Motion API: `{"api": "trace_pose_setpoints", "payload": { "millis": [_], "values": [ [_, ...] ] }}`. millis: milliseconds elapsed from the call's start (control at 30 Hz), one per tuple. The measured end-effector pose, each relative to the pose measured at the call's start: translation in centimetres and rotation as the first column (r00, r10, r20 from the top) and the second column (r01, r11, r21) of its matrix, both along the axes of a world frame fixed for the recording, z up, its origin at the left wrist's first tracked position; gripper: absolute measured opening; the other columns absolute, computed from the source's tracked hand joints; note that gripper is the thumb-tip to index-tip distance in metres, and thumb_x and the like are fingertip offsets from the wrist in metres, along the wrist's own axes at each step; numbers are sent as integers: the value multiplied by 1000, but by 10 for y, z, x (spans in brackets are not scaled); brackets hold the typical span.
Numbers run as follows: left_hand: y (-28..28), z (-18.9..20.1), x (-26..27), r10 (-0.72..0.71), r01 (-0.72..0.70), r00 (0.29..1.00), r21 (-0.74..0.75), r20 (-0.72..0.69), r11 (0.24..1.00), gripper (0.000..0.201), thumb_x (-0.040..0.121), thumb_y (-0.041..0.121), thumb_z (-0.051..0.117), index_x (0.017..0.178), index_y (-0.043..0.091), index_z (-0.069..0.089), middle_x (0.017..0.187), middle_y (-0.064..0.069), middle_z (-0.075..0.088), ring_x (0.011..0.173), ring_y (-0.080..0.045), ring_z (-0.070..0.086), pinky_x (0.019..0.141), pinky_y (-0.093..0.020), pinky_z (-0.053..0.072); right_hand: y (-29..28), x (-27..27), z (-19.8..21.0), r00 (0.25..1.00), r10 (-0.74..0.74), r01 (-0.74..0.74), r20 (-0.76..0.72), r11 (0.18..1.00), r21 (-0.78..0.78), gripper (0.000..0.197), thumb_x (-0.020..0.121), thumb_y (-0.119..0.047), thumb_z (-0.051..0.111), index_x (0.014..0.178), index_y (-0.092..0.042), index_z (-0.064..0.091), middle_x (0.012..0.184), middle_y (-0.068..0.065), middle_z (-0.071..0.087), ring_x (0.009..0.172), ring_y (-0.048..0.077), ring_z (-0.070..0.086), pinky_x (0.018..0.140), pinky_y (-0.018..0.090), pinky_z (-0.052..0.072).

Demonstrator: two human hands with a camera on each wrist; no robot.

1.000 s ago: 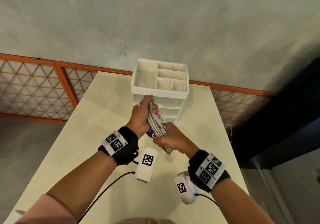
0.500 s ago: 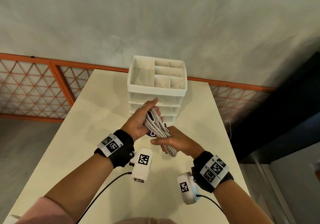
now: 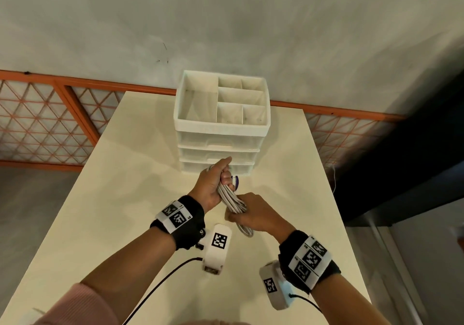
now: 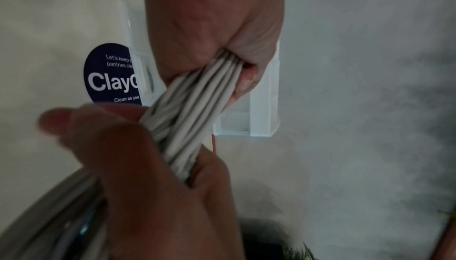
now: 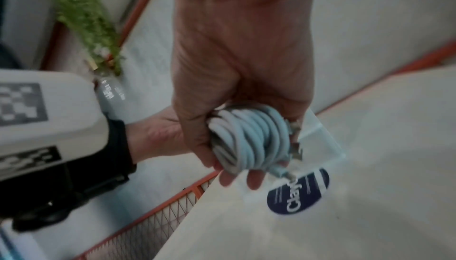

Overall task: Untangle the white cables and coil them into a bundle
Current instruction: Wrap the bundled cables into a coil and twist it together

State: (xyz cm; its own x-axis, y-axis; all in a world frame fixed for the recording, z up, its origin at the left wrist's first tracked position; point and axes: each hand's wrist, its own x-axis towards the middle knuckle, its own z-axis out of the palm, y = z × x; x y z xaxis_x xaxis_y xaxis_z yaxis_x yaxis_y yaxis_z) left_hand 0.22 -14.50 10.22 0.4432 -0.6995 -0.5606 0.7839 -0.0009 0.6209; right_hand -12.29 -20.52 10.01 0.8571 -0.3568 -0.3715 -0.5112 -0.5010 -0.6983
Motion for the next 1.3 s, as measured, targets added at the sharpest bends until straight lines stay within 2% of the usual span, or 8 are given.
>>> {"api": "trace_pose_setpoints", "payload": {
  "millis": [133,267,433,500,633,967,1200,1300],
  "values": [
    [-11,-9,11,-109,109,993,-1,-38,994,32,85,38,65,65,15,53,56,1,56,50,-11,56,60,-26,49,-10,3,-13,998,-68,65,12,982,175,21,86,-26,64,69,-17,57,61,-3,62,54,7,59,64,24,48],
    [-17,-34,23,-78,74,996,78,52,994,69,77,68,56,112,9,59,90,-2,62,86,-18,61,75,-34,50,-31,0,-21,989,-138,145,-48,968,204,23,86,-29,64,68,-18,57,63,-1,63,56,11,60,67,27,48],
    [-26,-41,34,174,-175,982,3,68,985,52,93,48,43,125,7,48,118,-1,55,120,-16,51,93,-30,46,-46,-9,-30,981,-178,192,-80,955,224,22,85,-33,65,69,-21,58,63,-2,64,58,14,61,68,34,50],
    [-28,-42,36,178,-177,983,-11,45,984,54,92,45,47,128,4,47,114,-3,56,108,-13,56,89,-28,48,-47,-11,-30,981,-178,191,-78,955,228,19,85,-33,65,72,-20,59,64,-2,65,60,14,62,68,34,51],
    [-26,-52,33,199,-200,979,33,40,979,39,94,40,48,94,3,55,82,-5,57,77,-12,57,77,-26,51,-48,-15,-24,991,-130,117,34,957,266,14,86,-25,65,96,-19,57,71,-3,63,62,12,63,71,32,51],
    [12,-63,0,160,-161,985,21,60,987,35,99,32,41,96,1,58,90,-10,63,86,-14,62,69,-16,55,-67,38,37,984,147,-154,97,986,66,24,87,-24,66,108,-19,58,80,-6,67,65,7,64,67,20,51],
    [19,-56,-4,177,-177,984,-10,26,984,33,99,29,40,95,1,57,84,-9,62,77,-12,62,67,-15,53,-80,120,11,893,333,-407,-301,884,-230,55,80,-38,69,130,-19,52,125,6,59,113,24,55,92,30,40],
    [19,-53,-4,167,-166,986,-17,21,986,31,100,27,39,93,3,58,81,-9,60,77,-13,60,69,-17,52,-80,124,5,848,366,-458,-384,870,-182,40,80,-32,67,117,-19,61,115,6,66,106,25,60,92,36,46]
  ]
}}
